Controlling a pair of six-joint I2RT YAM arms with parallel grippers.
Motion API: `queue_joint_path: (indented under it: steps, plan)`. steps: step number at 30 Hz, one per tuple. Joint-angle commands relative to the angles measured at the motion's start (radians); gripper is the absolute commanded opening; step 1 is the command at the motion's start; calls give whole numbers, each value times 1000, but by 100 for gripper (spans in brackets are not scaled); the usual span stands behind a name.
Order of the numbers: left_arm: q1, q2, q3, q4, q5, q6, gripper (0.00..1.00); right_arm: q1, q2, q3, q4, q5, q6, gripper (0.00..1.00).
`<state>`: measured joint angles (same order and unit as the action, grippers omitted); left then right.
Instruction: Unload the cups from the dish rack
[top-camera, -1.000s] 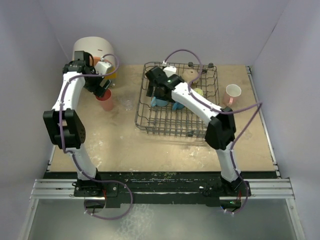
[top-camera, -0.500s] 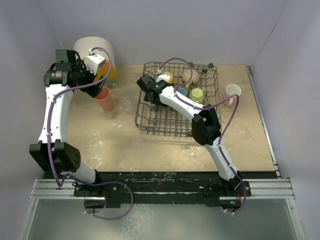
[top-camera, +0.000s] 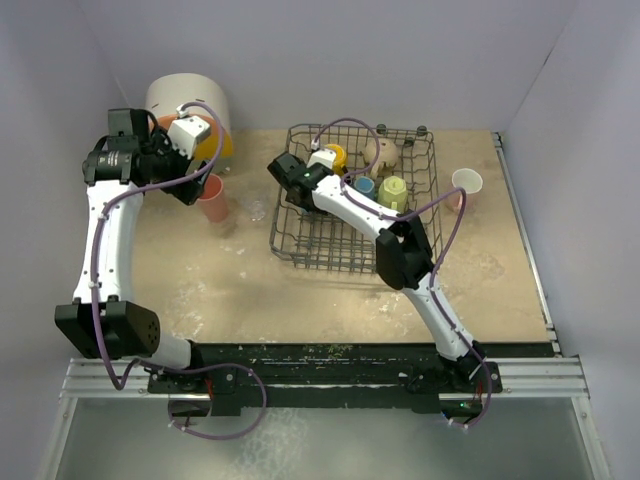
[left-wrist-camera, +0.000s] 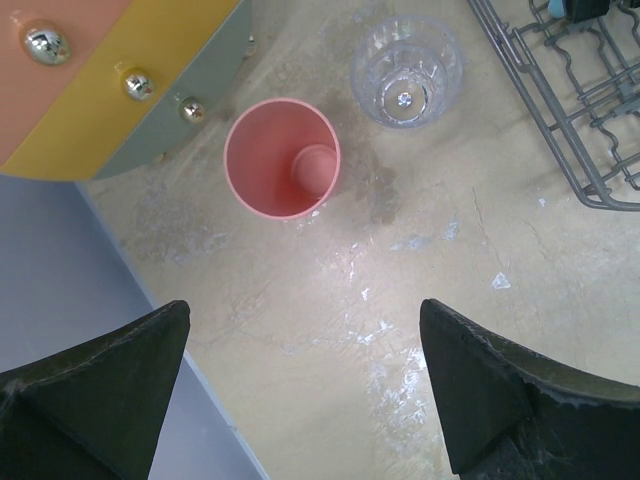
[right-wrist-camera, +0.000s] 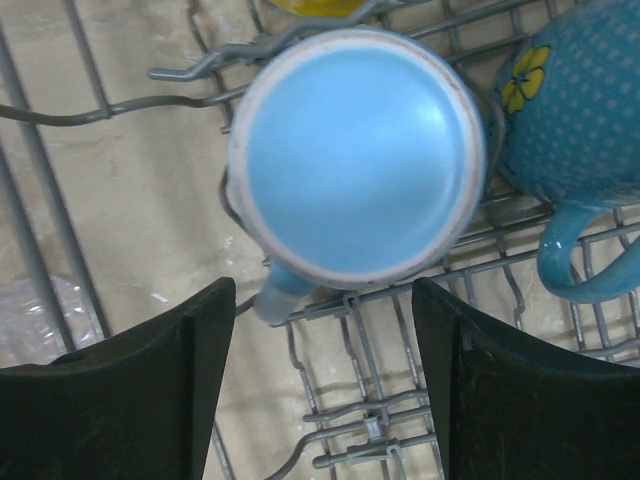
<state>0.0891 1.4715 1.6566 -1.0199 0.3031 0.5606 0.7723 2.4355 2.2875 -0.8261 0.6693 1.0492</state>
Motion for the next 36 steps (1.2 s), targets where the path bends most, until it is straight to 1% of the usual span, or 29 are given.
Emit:
queue_joint_path:
  steps: [1,5,9,12,17,22,24,27,30,34,36]
  plan:
    - [6,-47,6,11,36,-1,99,5,-47,-46,-27,67,47,72]
    - [6,-58,7,3,54,3,99,4,-100,-122,-42,87,67,66]
    - [6,-70,7,-3,69,4,99,4,-145,-177,-34,110,71,55]
    - [6,-71,9,-10,79,1,99,4,-150,-181,-29,109,64,48]
    - [6,-73,-2,-12,83,1,99,4,-139,-179,36,66,-24,39]
    - [6,-77,-17,0,80,5,99,3,-126,-178,51,43,-58,22]
    - [6,-76,-21,1,84,4,99,2,-125,-186,60,35,-68,18]
    - [6,-75,-25,2,99,0,99,3,-128,-190,78,33,-88,9]
    - [6,-75,-34,1,135,-1,99,2,-134,-160,83,48,-134,0]
    - [6,-103,-89,33,178,32,99,2,-168,-107,82,68,-187,0]
    - [6,-134,-127,54,213,69,99,2,-210,-111,107,70,-214,0]
